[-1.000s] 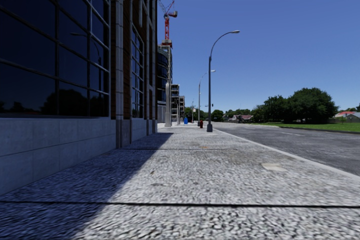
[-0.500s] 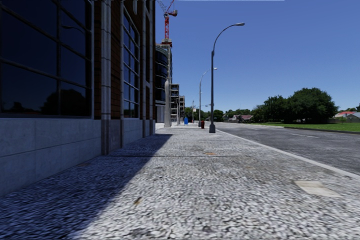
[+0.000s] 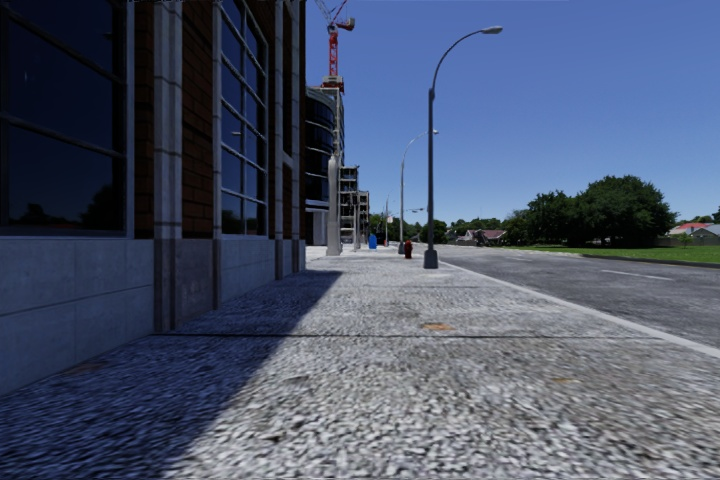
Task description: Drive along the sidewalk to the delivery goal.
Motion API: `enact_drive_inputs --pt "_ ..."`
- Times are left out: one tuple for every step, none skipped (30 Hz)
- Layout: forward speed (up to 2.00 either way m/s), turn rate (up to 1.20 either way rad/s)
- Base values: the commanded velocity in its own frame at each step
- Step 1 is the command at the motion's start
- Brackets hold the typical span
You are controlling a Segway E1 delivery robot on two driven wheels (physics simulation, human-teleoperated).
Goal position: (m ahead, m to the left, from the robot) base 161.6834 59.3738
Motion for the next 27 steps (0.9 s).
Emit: enact_drive_inputs --pt "2.0 0.0" --pt "2.0 0.0" --pt "2.0 0.0" --pt "2.0 0.0" --pt "2.0 0.0" --pt "2.0 0.0" --pt "2.0 0.0" --pt "2.0 0.0" --pt "2.0 0.0" --pt "2.0 0.0" --pt "2.0 0.0" --pt "2.0 0.0" --pt "2.0 0.0" --pt "2.0 0.0" --pt "2.0 0.0" --pt "2.0 0.0" --pt "2.0 0.0" --pt "2.0 0.0" --pt "2.0 0.0" --pt "2.0 0.0" --pt "2.0 0.0" --pt "2.0 0.0" --pt "2.0 0.0" --pt "2.0 0.0" --pt "2.0 0.0" --pt "2.0 0.0" --pt "2.0 0.0"
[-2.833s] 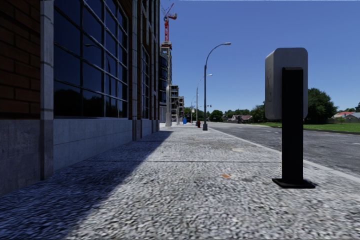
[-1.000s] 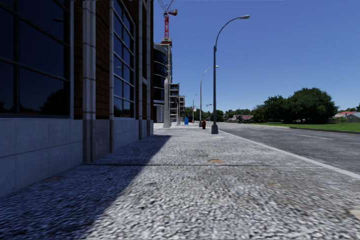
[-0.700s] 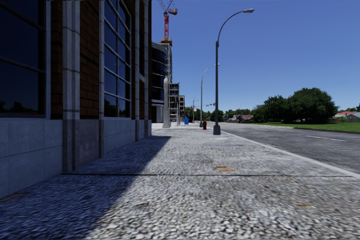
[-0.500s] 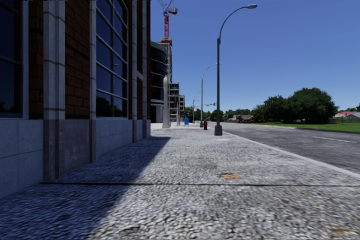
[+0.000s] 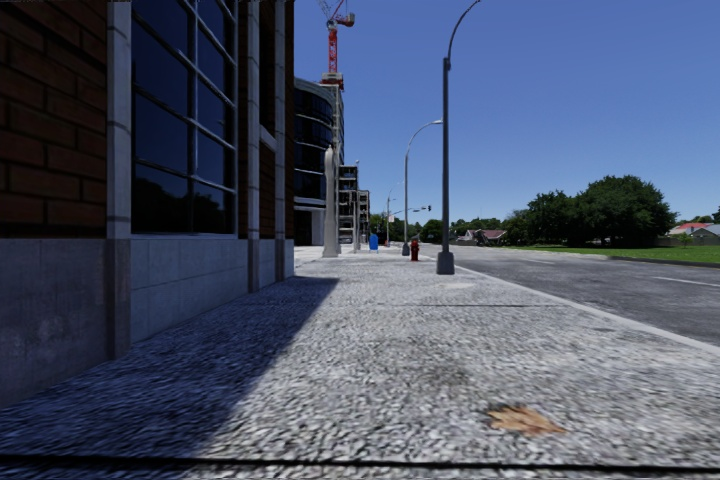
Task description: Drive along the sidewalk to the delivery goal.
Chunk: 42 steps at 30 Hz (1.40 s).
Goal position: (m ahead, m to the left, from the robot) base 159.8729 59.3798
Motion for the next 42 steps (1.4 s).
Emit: enact_drive_inputs --pt "2.0 0.0" --pt "2.0 0.0" --pt "2.0 0.0" --pt "2.0 0.0" --pt "2.0 0.0" --pt "2.0 0.0" --pt "2.0 0.0" --pt "2.0 0.0" --pt "2.0 0.0" --pt "2.0 0.0" --pt "2.0 0.0" --pt "2.0 0.0" --pt "2.0 0.0" --pt "2.0 0.0" --pt "2.0 0.0" --pt "2.0 0.0" --pt "2.0 0.0" --pt "2.0 0.0" --pt "2.0 0.0" --pt "2.0 0.0" --pt "2.0 0.0" --pt "2.0 0.0" --pt "2.0 0.0" --pt "2.0 0.0" --pt "2.0 0.0" --pt "2.0 0.0" --pt "2.0 0.0" --pt "2.0 0.0" --pt "2.0 0.0" --pt "2.0 0.0" --pt "2.0 0.0" --pt "2.0 0.0" --pt "2.0 0.0" --pt "2.0 0.0" --pt "2.0 0.0" --pt "2.0 0.0" --pt "2.0 0.0" --pt "2.0 0.0" --pt "2.0 0.0" --pt "2.0 0.0" --pt "2.0 0.0" --pt "2.0 0.0"
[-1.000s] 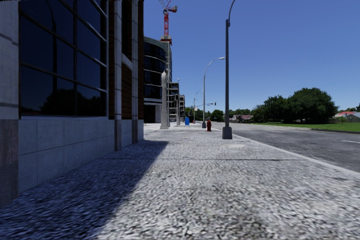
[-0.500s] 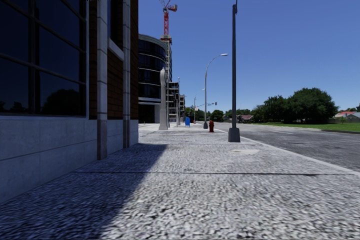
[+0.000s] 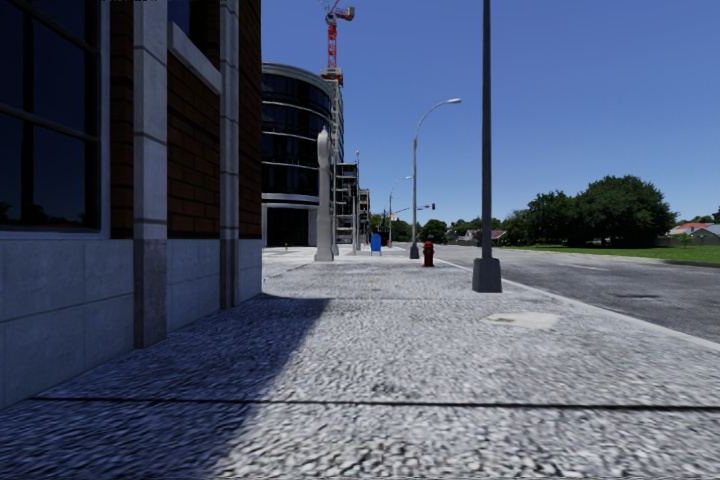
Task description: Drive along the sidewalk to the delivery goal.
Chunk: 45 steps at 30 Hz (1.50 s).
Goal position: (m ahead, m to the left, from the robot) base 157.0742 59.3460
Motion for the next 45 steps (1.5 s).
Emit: enact_drive_inputs --pt "2.0 0.0" --pt "2.0 0.0" --pt "2.0 0.0" --pt "2.0 0.0" --pt "2.0 0.0" --pt "2.0 0.0" --pt "2.0 0.0" --pt "2.0 0.0" --pt "2.0 0.0" --pt "2.0 0.0" --pt "2.0 0.0" --pt "2.0 0.0" --pt "2.0 0.0" --pt "2.0 0.0" --pt "2.0 0.0" --pt "2.0 0.0" --pt "2.0 0.0" --pt "2.0 0.0" --pt "2.0 0.0" --pt "2.0 0.0" --pt "2.0 0.0" --pt "2.0 0.0" --pt "2.0 0.0" --pt "2.0 0.0" --pt "2.0 0.0" --pt "2.0 0.0" --pt "2.0 0.0" --pt "2.0 0.0" --pt "2.0 0.0" --pt "2.0 0.0" --pt "2.0 0.0" --pt "2.0 0.0" --pt "2.0 0.0" --pt "2.0 0.0" --pt "2.0 0.0" --pt "2.0 0.0" --pt "2.0 0.0" --pt "2.0 0.0" --pt "2.0 0.0" --pt "2.0 0.0" --pt "2.0 0.0" --pt "2.0 0.0" --pt "2.0 0.0" --pt "2.0 0.0" --pt "2.0 0.0"
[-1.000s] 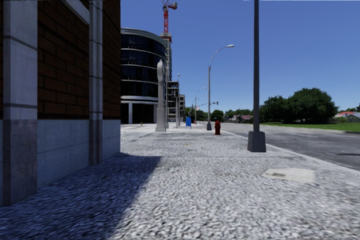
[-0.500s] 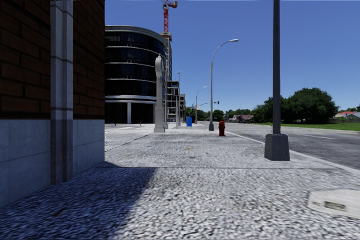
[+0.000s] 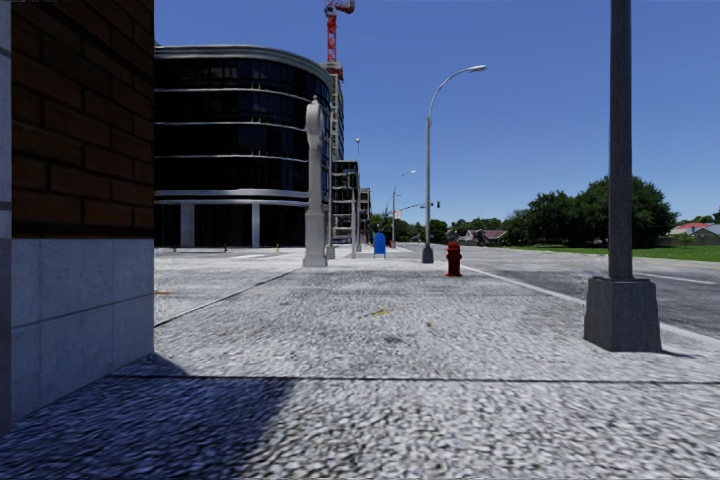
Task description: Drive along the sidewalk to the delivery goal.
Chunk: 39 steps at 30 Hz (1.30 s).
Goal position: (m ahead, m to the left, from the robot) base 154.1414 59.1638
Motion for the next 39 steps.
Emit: enact_drive_inputs --pt "2.0 0.0" --pt "2.0 0.0" --pt "2.0 0.0" --pt "2.0 0.0" --pt "2.0 0.0" --pt "2.0 0.0" --pt "2.0 0.0" --pt "2.0 0.0" --pt "2.0 0.0" --pt "2.0 0.0" --pt "2.0 0.0" --pt "2.0 0.0" --pt "2.0 0.0" --pt "2.0 0.0" --pt "2.0 0.0" --pt "2.0 0.0" --pt "2.0 0.0" --pt "2.0 0.0" --pt "2.0 0.0" --pt "2.0 0.0" --pt "2.0 0.0" --pt "2.0 0.0" --pt "2.0 0.0" --pt "2.0 0.0" --pt "2.0 0.0" --pt "2.0 0.0" --pt "2.0 0.0" --pt "2.0 0.0" --pt "2.0 0.0" --pt "2.0 0.0" --pt "2.0 0.0" --pt "2.0 0.0" --pt "2.0 0.0" --pt "2.0 0.0" --pt "2.0 0.0" --pt "2.0 0.0" --pt "2.0 0.0" --pt "2.0 0.0" --pt "2.0 0.0"
